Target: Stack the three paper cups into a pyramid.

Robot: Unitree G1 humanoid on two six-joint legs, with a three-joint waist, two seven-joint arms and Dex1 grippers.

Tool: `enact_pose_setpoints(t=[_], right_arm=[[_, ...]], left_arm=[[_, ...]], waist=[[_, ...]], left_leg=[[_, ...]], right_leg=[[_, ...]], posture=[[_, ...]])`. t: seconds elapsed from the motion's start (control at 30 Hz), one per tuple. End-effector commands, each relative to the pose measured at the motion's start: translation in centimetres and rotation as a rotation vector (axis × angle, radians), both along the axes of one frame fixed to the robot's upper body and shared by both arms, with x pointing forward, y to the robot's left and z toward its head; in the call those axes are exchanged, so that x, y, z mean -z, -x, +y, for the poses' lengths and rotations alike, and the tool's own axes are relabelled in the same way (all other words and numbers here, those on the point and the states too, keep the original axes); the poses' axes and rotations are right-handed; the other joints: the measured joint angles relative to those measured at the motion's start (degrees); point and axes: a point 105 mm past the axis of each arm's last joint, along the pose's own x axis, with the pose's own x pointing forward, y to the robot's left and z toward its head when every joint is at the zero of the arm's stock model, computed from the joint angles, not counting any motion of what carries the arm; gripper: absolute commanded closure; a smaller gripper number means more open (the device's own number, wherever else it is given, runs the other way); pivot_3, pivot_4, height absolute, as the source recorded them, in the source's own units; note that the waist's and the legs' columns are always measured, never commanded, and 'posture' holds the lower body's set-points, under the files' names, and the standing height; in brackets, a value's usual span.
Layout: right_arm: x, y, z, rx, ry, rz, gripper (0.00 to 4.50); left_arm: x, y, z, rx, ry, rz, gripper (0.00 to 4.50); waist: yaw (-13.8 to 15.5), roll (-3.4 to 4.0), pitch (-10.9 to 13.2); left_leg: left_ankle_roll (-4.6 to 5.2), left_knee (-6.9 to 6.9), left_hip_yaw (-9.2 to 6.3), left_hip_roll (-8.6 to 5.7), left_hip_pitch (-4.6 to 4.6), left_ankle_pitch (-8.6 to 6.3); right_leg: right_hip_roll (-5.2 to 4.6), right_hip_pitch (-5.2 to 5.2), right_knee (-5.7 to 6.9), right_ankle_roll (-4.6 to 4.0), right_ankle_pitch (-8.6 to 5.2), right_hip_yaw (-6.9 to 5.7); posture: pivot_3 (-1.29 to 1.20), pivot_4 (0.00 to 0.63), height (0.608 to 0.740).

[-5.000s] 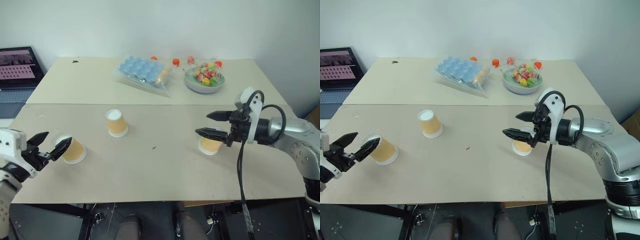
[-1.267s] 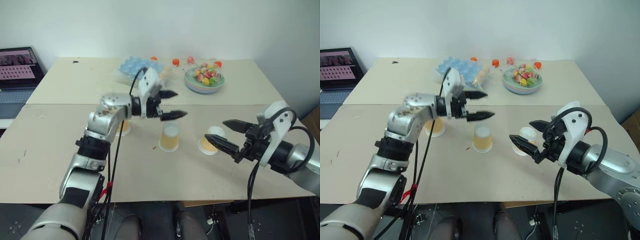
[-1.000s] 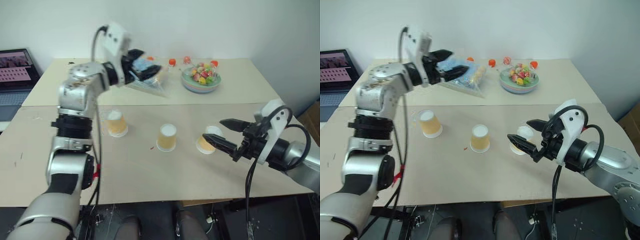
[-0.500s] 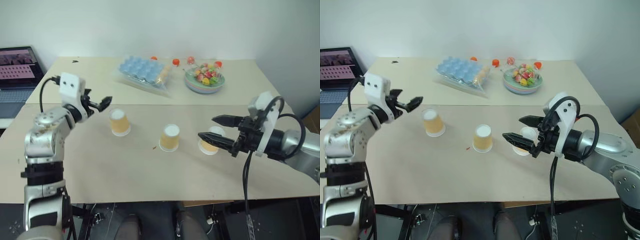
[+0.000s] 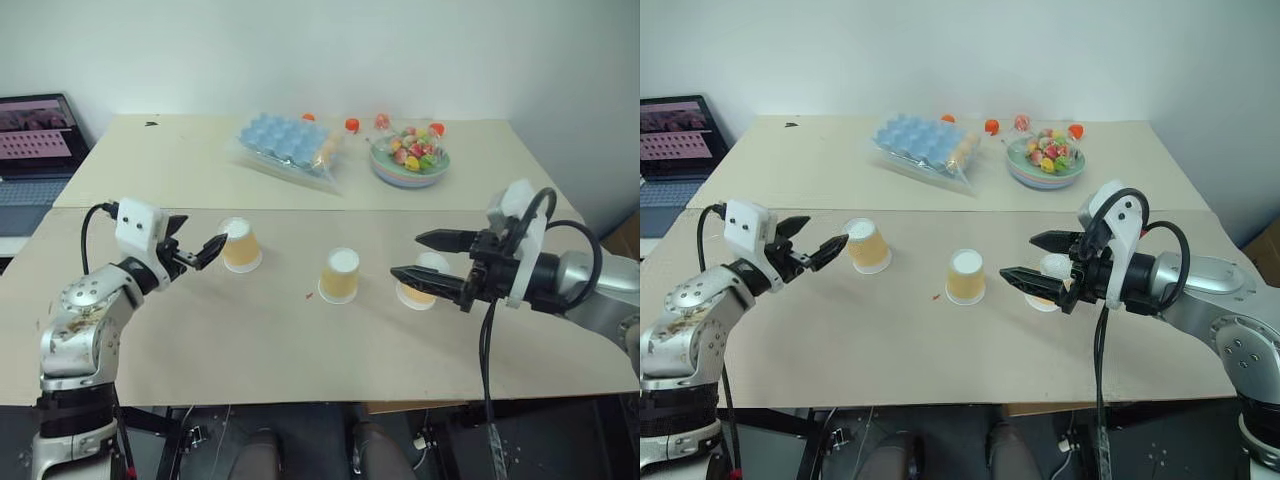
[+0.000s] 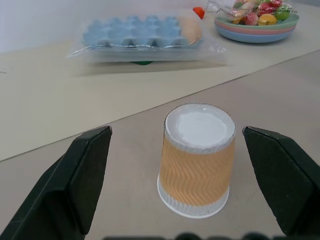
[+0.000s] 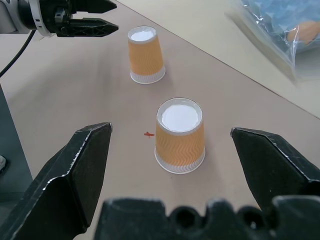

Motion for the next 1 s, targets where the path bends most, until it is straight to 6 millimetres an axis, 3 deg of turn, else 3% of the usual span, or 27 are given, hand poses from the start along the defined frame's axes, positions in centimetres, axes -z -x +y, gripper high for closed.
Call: enact_pose_setpoints(t=[0.03,0.37,1.0], right_arm=[[-1.2,0.3,-0.2,0.001,0.017,-0.051,0.0],[-1.5,0.3,-0.4,0.023,0.021,-0.066,0.0],[-1.8,0.6,-0.7,0.073,0.015,-0.086,0.0]], left_arm=[[-0.1,0.2,0.2,0.011,-0.012,-0.044,0.03],[2.7,-0.2,-1.5,0.073,0.016,-0.015,0.03],[2.2,-5.0,-4.5,0.117,0.05,-0.086,0.03]], waist=[[0.1,0.0,0.0],[0.0,0.0,0.0],[-0.1,-0.02,0.0]], left_leg=[[0.0,0.0,0.0,0.0,0.0,0.0],[0.0,0.0,0.0,0.0,-0.02,0.0],[0.0,0.01,0.0,-0.02,-0.05,0.0]], right_leg=[[0.0,0.0,-0.01,-0.01,0.01,0.0],[0.0,0.0,-0.03,-0.05,0.03,0.0],[-0.01,0.0,-0.04,-0.09,0.08,0.01]], posture=[[0.0,0.15,0.74],[0.0,0.15,0.74],[0.0,0.15,0.74]])
